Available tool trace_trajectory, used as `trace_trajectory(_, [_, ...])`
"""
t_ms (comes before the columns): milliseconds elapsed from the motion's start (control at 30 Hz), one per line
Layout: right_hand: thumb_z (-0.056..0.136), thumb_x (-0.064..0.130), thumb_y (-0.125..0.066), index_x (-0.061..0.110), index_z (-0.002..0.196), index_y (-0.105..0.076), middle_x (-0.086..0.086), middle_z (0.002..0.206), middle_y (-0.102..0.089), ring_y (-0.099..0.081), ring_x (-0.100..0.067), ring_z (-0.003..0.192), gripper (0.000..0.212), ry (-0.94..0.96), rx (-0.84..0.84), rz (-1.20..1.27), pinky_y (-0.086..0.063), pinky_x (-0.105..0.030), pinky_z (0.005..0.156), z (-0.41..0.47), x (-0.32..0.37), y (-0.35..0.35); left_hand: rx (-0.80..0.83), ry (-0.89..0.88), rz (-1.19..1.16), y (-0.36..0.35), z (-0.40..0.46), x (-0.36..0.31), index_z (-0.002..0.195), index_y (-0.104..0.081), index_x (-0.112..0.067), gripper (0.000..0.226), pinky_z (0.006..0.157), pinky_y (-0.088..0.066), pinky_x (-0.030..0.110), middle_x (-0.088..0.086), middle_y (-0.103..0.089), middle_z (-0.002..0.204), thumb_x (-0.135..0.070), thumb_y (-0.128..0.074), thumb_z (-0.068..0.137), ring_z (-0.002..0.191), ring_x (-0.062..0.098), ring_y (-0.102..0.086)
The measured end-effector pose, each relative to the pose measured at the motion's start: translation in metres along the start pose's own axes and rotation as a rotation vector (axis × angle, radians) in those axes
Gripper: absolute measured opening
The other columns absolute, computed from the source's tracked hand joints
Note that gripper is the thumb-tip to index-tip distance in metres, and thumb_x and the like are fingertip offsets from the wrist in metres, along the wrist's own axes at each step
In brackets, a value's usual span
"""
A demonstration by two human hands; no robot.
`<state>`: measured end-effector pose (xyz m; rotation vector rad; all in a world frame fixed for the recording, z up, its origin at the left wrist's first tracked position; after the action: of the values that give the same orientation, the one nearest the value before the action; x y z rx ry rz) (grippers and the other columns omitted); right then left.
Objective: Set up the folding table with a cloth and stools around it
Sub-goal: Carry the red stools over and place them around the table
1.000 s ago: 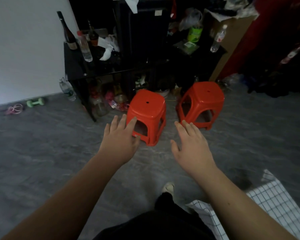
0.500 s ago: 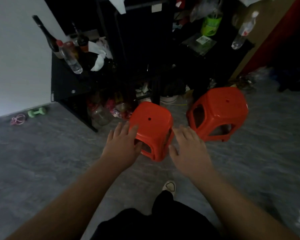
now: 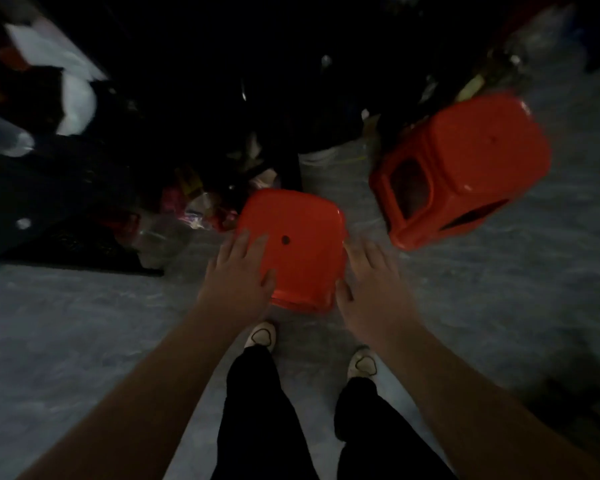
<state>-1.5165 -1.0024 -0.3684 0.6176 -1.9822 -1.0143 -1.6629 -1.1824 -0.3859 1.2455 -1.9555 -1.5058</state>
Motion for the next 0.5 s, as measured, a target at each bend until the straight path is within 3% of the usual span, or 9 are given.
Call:
trace_trajectory(133, [0.097, 0.04, -0.048, 0.027, 0.157, -0.011, -0.006, 0.166, -0.016, -0.012, -0.027, 0.152, 0.072, -0.153, 0.026, 0.059, -0.019, -0.05, 0.122, 0.061, -0.014, -0.082, 0.079, -0.031, -0.035, -0.076, 0.076, 0.044, 0.154, -0.019, -0.03, 0.075, 0.118, -0.022, 0.055, 0.007, -0.019, 0.164, -0.062, -0.024, 0.086, 0.151, 0.03, -0.011])
trace_trajectory(300, [0.093, 0.03, -0.056, 0.024, 0.158, -0.012, -0.008, 0.165, -0.017, -0.016, -0.031, 0.151, 0.078, -0.311, 0.049, 0.101, -0.021, -0.05, 0.121, 0.115, -0.023, -0.154, 0.13, -0.05, -0.114, -0.144, 0.143, 0.096, 0.154, -0.016, -0.033, 0.072, 0.118, -0.022, 0.056, 0.009, -0.015, 0.165, -0.049, -0.05, 0.092, 0.15, 0.033, -0.011])
trace_trajectory(500, [0.089, 0.024, -0.061, 0.021, 0.157, -0.021, -0.009, 0.164, -0.021, -0.026, -0.035, 0.147, 0.079, -0.483, -0.035, 0.194, -0.029, -0.051, 0.117, 0.145, -0.034, -0.198, 0.114, -0.032, -0.14, -0.165, 0.188, 0.134, 0.156, -0.011, -0.031, 0.077, 0.115, -0.024, 0.054, 0.009, -0.004, 0.167, -0.049, -0.053, 0.094, 0.148, 0.038, -0.017])
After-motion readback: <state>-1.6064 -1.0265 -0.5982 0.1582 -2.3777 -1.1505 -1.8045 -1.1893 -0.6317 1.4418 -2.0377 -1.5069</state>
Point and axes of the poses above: each hand's wrist, its own z-axis towards the middle knuckle, its own y-axis out of the back of the hand, x = y × z, the point moved 2 cm from there along z, towards the middle knuckle
